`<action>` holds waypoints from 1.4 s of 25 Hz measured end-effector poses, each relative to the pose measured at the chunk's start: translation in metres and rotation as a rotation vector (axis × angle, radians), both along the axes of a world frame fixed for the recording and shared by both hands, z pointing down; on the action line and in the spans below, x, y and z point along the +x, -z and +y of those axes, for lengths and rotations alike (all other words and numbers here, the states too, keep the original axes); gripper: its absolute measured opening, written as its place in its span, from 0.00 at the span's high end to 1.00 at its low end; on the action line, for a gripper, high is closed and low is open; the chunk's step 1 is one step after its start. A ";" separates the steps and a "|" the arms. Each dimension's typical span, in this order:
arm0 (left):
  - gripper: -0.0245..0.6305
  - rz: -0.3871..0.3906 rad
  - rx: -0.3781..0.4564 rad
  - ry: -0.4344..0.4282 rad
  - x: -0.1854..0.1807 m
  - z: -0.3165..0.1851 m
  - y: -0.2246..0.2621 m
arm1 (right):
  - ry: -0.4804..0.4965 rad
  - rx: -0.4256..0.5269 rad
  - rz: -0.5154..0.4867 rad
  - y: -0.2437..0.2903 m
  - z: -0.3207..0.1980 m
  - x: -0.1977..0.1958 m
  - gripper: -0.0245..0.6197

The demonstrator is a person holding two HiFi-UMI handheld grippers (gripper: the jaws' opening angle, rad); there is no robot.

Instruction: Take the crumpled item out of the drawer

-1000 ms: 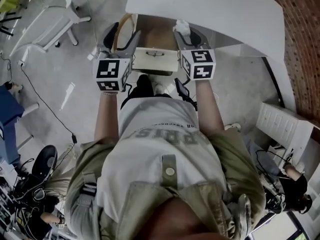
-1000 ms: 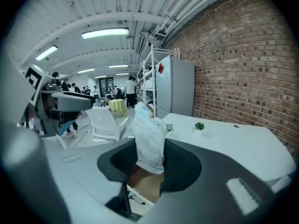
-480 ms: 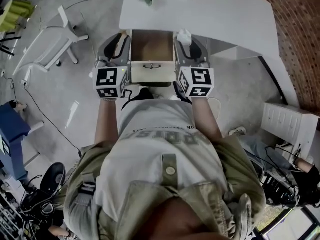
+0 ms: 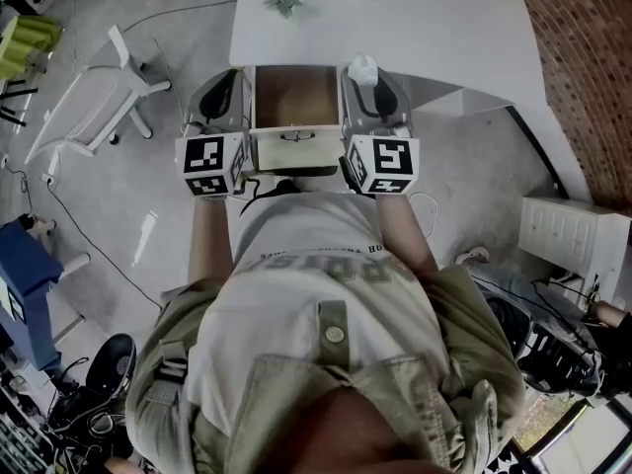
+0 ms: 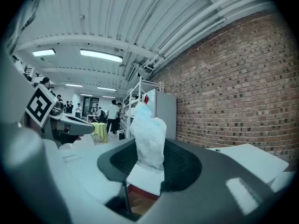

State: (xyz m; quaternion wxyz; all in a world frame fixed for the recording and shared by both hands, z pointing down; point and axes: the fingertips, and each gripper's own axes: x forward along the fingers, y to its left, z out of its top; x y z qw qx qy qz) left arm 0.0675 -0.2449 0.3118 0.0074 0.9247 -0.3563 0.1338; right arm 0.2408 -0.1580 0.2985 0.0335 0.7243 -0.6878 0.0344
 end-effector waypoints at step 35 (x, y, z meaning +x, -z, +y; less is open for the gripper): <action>0.95 0.012 -0.018 0.042 -0.021 -0.012 0.001 | -0.043 0.021 0.037 0.015 -0.004 0.006 0.77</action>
